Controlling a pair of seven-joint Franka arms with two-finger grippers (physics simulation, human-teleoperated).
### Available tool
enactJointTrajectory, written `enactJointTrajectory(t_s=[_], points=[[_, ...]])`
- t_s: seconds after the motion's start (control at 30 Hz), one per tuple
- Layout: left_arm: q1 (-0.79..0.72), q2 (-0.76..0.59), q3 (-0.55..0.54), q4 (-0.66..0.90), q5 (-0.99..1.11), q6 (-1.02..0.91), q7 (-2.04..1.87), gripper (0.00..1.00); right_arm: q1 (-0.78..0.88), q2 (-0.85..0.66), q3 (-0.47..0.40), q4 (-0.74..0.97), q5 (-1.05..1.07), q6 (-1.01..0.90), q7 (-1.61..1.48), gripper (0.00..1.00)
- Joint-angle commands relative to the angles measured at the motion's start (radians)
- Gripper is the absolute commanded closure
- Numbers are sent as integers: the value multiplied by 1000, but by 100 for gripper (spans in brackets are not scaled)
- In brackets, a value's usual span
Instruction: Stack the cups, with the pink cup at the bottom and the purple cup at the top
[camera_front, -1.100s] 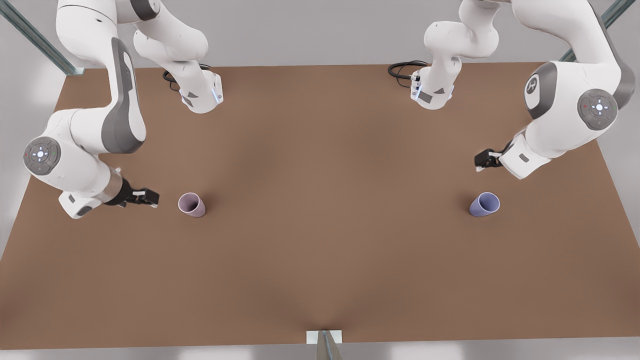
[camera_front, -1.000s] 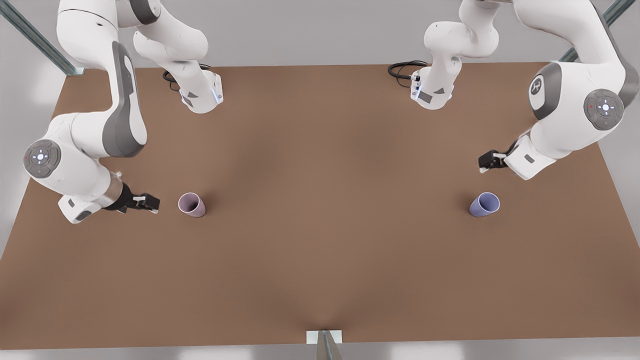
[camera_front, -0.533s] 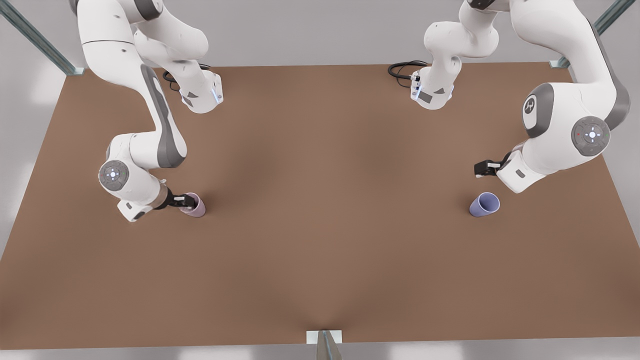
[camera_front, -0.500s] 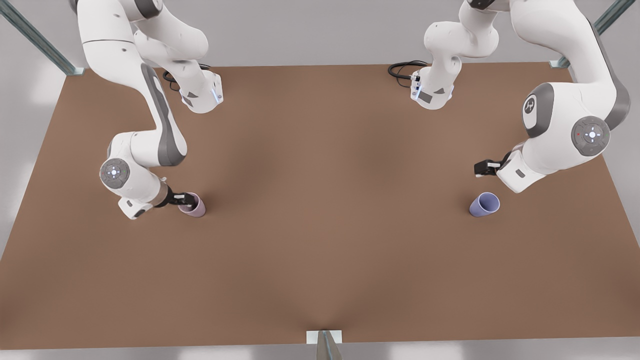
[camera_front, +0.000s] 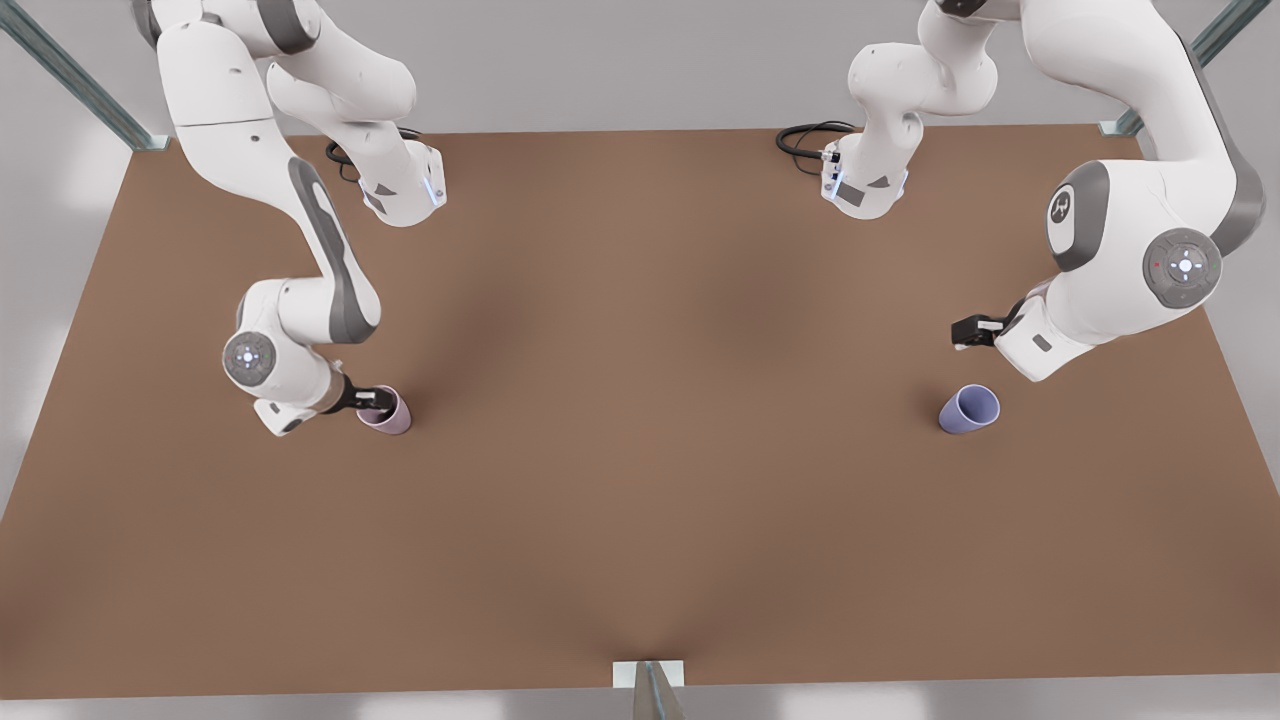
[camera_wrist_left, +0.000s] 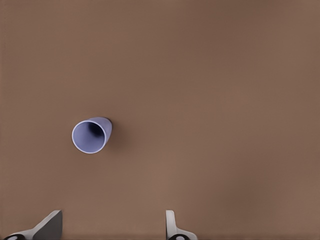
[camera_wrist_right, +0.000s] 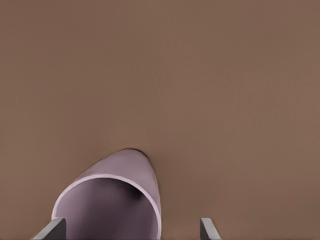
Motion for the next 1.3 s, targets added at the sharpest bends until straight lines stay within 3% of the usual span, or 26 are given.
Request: enactJointTrajectory(t_s=[0.0, 0.13, 0.17, 0.27, 0.3, 0.4, 0.57, 0.7, 0.8, 0.9, 1.03, 1.13, 1.2, 1.27], points=[[0, -1, 0, 0, 2, -2, 4, 0, -2, 4, 0, -37, 1, 95, -8, 0], [0, -2, 0, -7, 3, -2, 4, 0, -11, 23, 0, -60, 2, 138, -29, 0], [0, -2, 0, -7, 3, -2, 4, 0, -11, 32, 0, -60, 1, 138, -29, 5], [0, -2, 0, -7, 3, -1, 4, 0, -10, 52, 0, -54, 2, 138, -29, 52], [0, -1, 0, -7, 3, -1, 4, 0, -10, 52, 0, -51, 2, 138, -29, 62], [0, -2, 0, -7, 5, -4, 4, 0, -10, 52, 1, -48, 2, 138, -29, 79], [0, -4, 0, -7, 5, -4, 4, 0, -8, 27, 4, -29, 2, 123, -29, 79], [0, -2, 0, -7, 5, -4, 4, 0, 39, 49, 40, 207, 2, -63, -11, 79], [0, -1, 0, -9, 5, -2, 4, 0, 173, 90, 44, 365, 4, -167, 182, 79], [6, -2, 20, -88, 48, 59, 4, 0, 320, 190, 49, 581, 13, -235, 435, 79], [44, 56, 82, -92, 40, 209, 7, 0, 538, 503, 57, 1090, 63, -339, 793, 79], [66, 128, 82, -78, 14, 320, 18, 0, 665, 704, 92, 1345, 62, -321, 910, 79], [83, 169, 82, -62, -17, 370, 56, 0, 706, 737, 90, 1355, 62, -247, 965, 79], [106, 177, 79, -150, -21, 473, 122, 0, 734, 774, 112, 1356, 63, -187, 979, 79]])
